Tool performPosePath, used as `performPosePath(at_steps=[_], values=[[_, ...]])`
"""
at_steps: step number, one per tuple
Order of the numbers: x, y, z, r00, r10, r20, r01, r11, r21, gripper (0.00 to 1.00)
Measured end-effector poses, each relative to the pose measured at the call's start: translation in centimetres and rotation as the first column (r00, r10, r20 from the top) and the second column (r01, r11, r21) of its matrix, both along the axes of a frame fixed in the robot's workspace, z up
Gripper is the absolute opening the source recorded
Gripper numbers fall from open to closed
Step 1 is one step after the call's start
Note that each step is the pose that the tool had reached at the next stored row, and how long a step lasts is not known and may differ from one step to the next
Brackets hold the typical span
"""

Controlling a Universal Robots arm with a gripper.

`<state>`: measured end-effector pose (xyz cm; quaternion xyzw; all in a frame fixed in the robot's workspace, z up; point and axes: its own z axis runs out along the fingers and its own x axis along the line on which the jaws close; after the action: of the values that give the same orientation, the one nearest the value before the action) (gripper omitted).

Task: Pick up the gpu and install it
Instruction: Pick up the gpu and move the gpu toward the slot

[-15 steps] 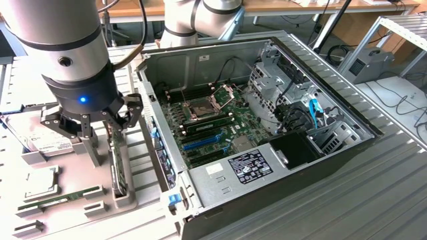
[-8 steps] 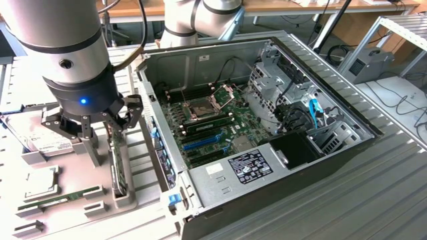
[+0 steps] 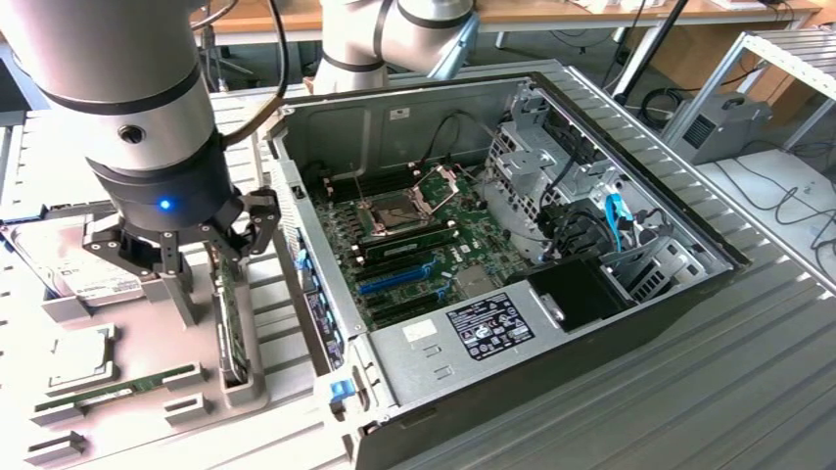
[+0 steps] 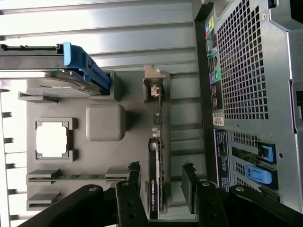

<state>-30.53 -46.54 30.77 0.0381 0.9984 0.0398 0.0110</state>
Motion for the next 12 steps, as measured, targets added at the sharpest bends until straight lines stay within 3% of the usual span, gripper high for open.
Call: performPosePath(at_steps=[12], values=[[0.0,-0.14,-1.12,1.0000,0.000,-0.0001,0.000,1.0000,0.0061,0.48]])
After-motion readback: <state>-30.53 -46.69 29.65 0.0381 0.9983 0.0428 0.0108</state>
